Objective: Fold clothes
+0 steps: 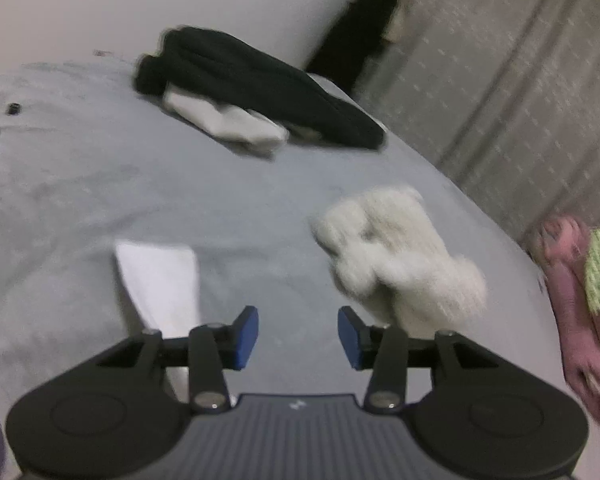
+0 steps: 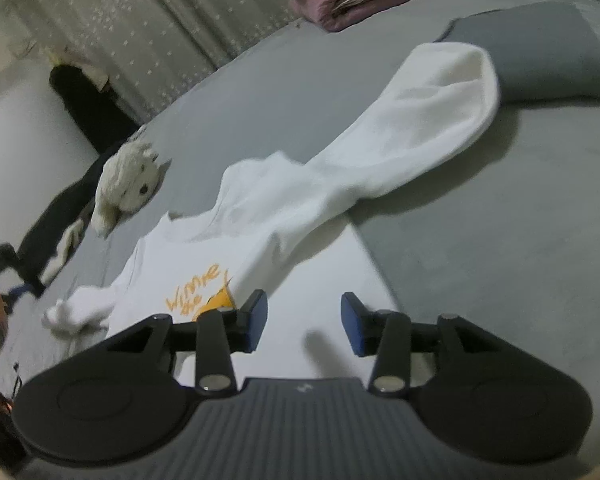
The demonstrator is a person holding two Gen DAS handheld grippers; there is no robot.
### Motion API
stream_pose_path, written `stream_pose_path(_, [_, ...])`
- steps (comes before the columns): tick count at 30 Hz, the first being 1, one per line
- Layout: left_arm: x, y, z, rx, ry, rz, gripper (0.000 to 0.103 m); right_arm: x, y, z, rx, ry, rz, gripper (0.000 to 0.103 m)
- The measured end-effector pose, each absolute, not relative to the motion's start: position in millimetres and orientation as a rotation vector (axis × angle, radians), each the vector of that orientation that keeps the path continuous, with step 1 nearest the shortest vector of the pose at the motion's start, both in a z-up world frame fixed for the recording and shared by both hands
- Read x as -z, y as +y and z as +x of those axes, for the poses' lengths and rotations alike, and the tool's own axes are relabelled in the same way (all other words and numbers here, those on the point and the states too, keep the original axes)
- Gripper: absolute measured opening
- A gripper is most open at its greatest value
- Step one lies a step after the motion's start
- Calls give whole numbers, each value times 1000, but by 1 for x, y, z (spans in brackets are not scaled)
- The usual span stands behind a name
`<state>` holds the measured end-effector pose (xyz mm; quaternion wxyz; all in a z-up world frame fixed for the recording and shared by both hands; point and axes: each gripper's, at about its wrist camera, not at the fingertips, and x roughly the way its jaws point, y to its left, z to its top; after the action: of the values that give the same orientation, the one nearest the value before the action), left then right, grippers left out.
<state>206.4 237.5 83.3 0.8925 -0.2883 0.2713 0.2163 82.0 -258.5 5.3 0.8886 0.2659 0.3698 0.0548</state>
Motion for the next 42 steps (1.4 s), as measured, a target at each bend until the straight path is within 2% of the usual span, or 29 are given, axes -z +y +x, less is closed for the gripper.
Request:
stream_pose_path(10, [-48, 138, 236, -134, 704, -339, 52, -14, -292, 104, -48, 711, 577, 46])
stream_pose_path(18, [-3, 119, 264, 20, 786, -212, 52, -16, -288, 184, -170, 687, 428, 46])
stream_pose_path(27, [8, 110, 291, 181, 791, -152, 52, 7, -251, 270, -364, 729, 351, 46])
stream_pose_path(35, [16, 97, 290, 287, 792, -14, 52, 21, -230, 270, -468, 795, 220, 46])
stream_pose_path(41, [18, 84, 279, 325, 791, 103, 50, 24, -205, 248, -464, 771, -51, 47])
stream_pose_path(42, [18, 82, 277, 325, 789, 115, 47, 25, -199, 246, -456, 765, -93, 46])
